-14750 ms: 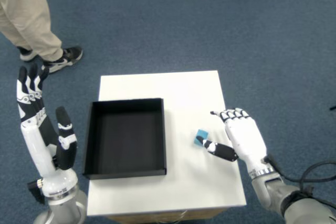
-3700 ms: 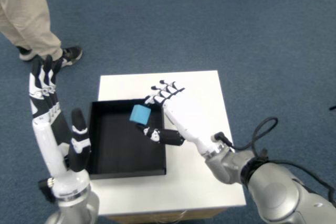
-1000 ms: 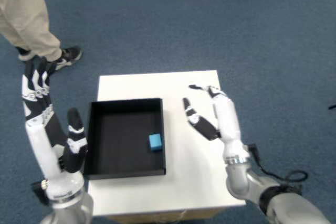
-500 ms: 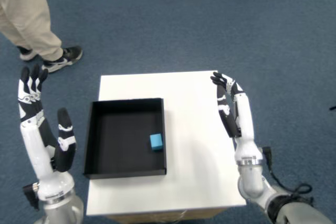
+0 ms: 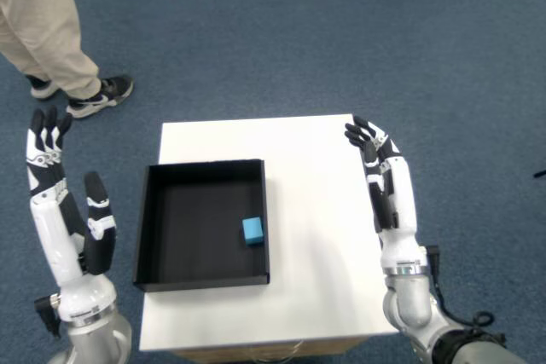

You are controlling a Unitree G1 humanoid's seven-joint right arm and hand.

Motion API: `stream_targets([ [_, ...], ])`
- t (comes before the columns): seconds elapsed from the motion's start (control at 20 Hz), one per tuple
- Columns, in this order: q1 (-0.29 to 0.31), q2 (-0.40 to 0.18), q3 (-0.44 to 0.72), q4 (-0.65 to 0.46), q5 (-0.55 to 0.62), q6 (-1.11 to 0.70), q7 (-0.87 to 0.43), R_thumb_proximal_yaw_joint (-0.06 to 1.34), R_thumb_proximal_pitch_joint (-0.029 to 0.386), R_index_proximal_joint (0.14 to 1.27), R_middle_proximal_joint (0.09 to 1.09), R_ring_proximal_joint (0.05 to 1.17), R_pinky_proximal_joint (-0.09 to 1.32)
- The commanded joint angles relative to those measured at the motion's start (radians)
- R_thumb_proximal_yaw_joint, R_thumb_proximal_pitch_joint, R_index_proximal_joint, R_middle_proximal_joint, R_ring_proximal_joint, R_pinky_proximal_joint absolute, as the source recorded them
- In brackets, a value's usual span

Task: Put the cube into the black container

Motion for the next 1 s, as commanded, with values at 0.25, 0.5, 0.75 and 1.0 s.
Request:
stream_targets([
  [0.25, -0.026, -0.014, -0.046, -0.024, 0.09, -0.075, 0.094, -0.01, 0.15, 0.33, 0.37, 0.39, 0.29],
  [0.5, -0.027, -0.009, -0.063, -0.021, 0.146, -0.065, 0.166, -0.02, 0.147, 0.33, 0.37, 0.38, 0.27],
  [0.75, -0.025, 0.003, -0.082, -0.012, 0.196, -0.064, 0.237, -0.02, 0.145, 0.32, 0.37, 0.38, 0.25],
  [1.0, -0.025, 0.013, -0.101, -0.001, 0.233, -0.073, 0.296, -0.02, 0.14, 0.32, 0.37, 0.38, 0.25],
])
